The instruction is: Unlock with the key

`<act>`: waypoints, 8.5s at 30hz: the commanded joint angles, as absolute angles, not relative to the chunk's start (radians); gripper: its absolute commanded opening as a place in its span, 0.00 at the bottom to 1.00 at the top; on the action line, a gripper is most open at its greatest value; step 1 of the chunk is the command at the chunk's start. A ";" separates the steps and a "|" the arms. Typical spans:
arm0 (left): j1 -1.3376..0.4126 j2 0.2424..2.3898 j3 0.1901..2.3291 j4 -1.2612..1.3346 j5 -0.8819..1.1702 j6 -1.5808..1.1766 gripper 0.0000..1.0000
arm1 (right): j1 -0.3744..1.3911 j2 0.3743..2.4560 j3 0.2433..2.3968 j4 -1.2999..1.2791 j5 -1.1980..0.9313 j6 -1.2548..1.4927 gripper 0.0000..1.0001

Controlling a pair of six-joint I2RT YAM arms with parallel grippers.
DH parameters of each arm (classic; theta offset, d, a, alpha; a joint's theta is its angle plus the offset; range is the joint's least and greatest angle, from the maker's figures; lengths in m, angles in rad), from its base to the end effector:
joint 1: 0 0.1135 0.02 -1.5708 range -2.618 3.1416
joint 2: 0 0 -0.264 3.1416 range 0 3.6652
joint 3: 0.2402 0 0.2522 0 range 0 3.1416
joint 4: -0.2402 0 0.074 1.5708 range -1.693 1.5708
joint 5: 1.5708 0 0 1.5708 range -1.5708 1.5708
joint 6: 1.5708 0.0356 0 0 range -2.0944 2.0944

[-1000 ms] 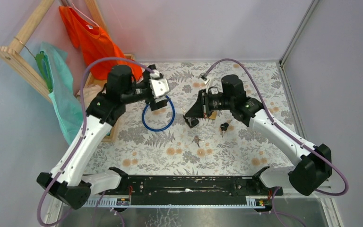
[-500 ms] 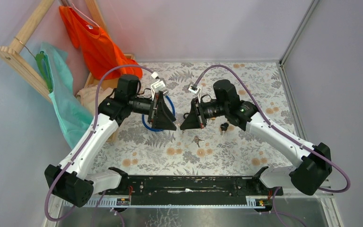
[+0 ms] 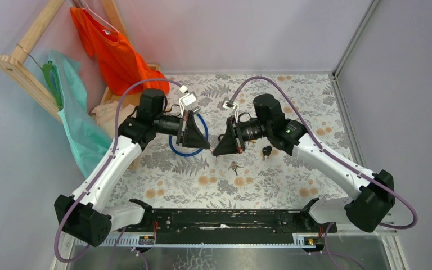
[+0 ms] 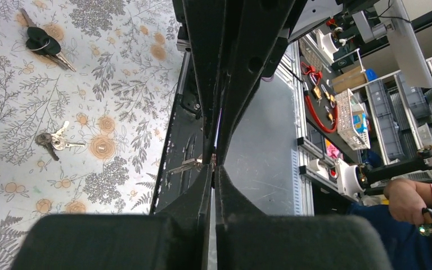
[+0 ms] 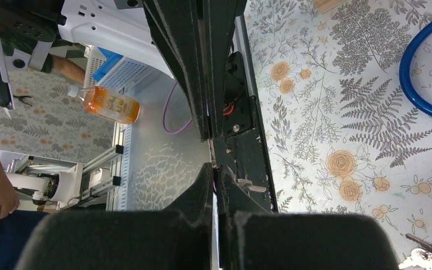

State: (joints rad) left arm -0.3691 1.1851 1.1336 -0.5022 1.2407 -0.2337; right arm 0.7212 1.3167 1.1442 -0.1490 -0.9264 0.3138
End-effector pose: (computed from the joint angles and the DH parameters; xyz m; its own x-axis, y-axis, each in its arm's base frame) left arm 0.2128 -0.1184 0.3604 -0.6780 0.1818 -0.7123 0.7303 0.0556 -0.6809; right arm 0.2033 0.2167 0.3559 -0.5240 -0.2138 -0.8245 -0.8458 0.0172 0.5331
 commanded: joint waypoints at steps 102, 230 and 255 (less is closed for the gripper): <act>-0.119 2.052 1.251 0.003 0.486 0.524 0.26 | 0.528 1.212 1.057 -0.077 -0.577 0.476 0.00; -0.556 0.763 0.843 -0.317 0.710 1.614 0.00 | 0.687 1.178 1.052 0.180 -0.703 0.782 0.00; -0.609 0.723 0.700 0.171 0.546 1.694 0.00 | 0.568 1.196 0.836 0.755 -0.934 1.438 0.00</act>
State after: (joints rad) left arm -0.5846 0.7143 0.6987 -0.0090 0.5484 1.6608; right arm 0.5827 1.2015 0.8478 0.4923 -0.8791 1.2602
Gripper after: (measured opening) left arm 0.053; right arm 0.017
